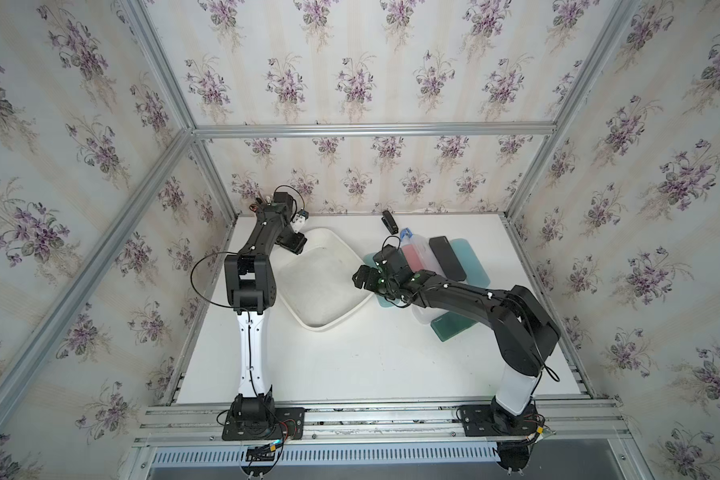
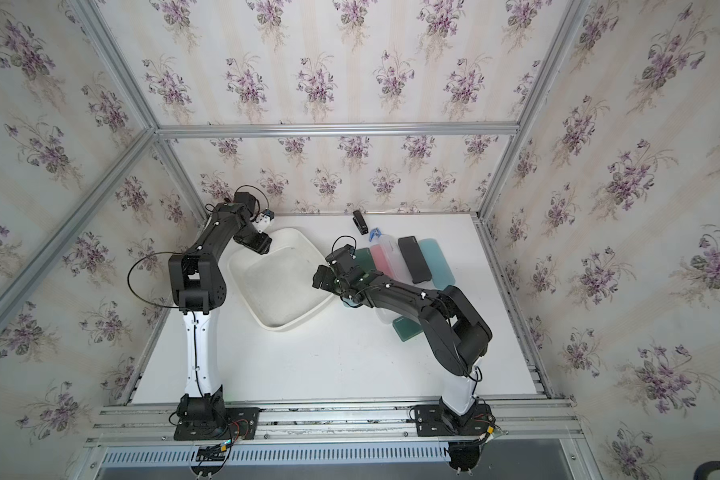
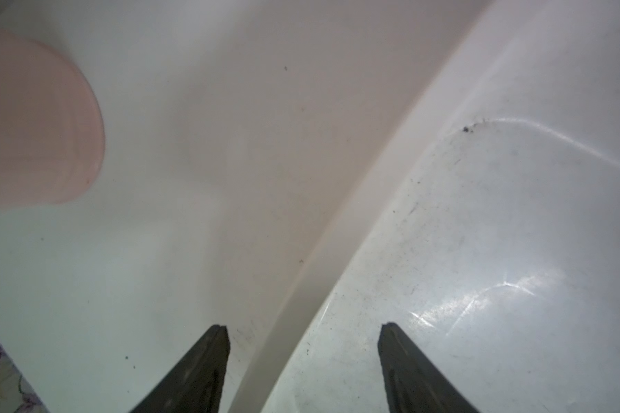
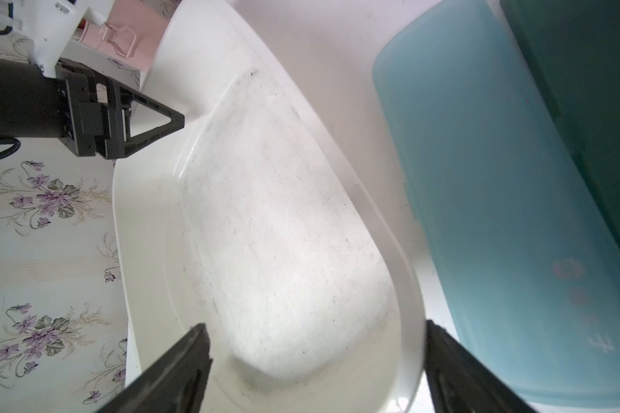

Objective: Put the pencil case into the storage box
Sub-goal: Adjust the storage box at the center of the board.

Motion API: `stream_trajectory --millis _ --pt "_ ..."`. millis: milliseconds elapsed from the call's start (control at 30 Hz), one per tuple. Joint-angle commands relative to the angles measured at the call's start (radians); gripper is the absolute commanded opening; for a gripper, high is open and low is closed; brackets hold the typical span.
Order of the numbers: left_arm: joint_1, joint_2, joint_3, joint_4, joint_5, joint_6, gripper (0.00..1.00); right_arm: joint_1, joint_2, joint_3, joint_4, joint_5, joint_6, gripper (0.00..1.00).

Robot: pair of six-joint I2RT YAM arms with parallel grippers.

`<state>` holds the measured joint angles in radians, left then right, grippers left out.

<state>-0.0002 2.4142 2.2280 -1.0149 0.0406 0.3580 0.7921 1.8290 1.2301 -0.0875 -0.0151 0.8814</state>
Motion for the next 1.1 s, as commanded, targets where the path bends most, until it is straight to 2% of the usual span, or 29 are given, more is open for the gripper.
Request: stream_trajectory --millis 0,200,300,567,833,1000,1067 --pt "0.0 -0.041 -0.038 -0.087 -0.051 -0.17 0.7 0.004 0.026 0.012 0.018 0.004 -0.037 0.88" --pt "-0.001 -0.168 -0.245 -0.063 -0.072 -0.304 0.72 0.001 0.132 0.127 -0.054 0.004 -0.137 0.62" --pt "-0.005 -0.225 -0.341 -0.051 -0.083 -0.327 0.73 -0.01 0.192 0.214 -0.101 0.0 -0.197 0.54" --pt "-0.005 -0.321 -0.483 -0.033 -0.091 -0.36 0.75 -0.08 0.355 0.485 -0.212 -0.048 -0.392 0.5" --pt "-0.007 -0.363 -0.552 -0.016 -0.089 -0.375 0.76 -0.135 0.601 0.919 -0.38 -0.122 -0.575 0.44" --pt "-0.007 -0.376 -0.57 -0.027 -0.122 -0.386 0.78 -0.156 0.722 1.086 -0.431 -0.168 -0.633 0.45" --pt "-0.006 -0.382 -0.577 -0.032 -0.147 -0.385 0.8 -0.157 0.72 1.087 -0.427 -0.179 -0.663 0.52"
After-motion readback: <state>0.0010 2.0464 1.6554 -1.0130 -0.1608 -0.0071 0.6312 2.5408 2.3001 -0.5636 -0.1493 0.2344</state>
